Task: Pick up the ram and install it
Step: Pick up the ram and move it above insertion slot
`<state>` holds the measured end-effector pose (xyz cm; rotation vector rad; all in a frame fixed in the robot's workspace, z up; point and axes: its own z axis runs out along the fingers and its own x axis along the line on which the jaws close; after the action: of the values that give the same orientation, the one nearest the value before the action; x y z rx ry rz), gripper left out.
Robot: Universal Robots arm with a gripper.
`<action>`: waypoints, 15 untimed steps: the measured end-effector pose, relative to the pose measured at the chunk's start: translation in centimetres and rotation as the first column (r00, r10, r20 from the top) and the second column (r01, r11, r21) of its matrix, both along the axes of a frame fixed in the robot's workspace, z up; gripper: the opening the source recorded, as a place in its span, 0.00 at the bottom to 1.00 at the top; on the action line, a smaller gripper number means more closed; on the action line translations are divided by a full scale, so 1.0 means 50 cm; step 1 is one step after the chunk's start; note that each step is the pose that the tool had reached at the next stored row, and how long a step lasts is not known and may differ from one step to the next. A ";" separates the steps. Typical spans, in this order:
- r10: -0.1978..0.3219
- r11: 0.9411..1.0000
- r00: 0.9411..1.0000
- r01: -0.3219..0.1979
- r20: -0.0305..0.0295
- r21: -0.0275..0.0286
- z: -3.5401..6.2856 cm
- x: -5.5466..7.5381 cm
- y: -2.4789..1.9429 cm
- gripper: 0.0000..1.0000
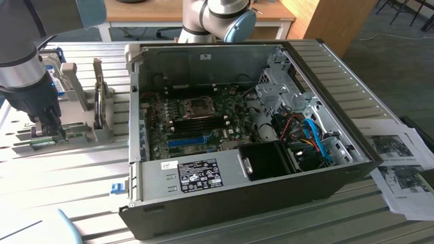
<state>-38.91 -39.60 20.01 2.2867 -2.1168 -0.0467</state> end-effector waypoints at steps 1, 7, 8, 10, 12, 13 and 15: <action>0.000 1.000 1.000 0.000 0.000 0.000 0.000 0.000 0.0000 0.11; 0.000 1.000 1.000 0.000 0.000 0.000 0.000 0.000 0.0000 0.11; 0.000 1.000 1.000 0.000 0.000 0.000 0.000 0.000 0.0000 0.11; -0.001 1.000 1.000 0.001 0.000 0.000 0.000 0.000 0.0000 0.11; -0.005 1.000 1.000 0.005 0.000 0.000 0.000 0.000 0.0001 0.11; -0.007 1.000 1.000 0.007 0.000 0.000 0.000 0.000 0.0001 0.11; -0.009 1.000 1.000 0.009 0.000 0.000 0.000 0.000 0.0001 0.11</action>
<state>-38.91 -39.60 20.01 2.2772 -2.1271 -0.0470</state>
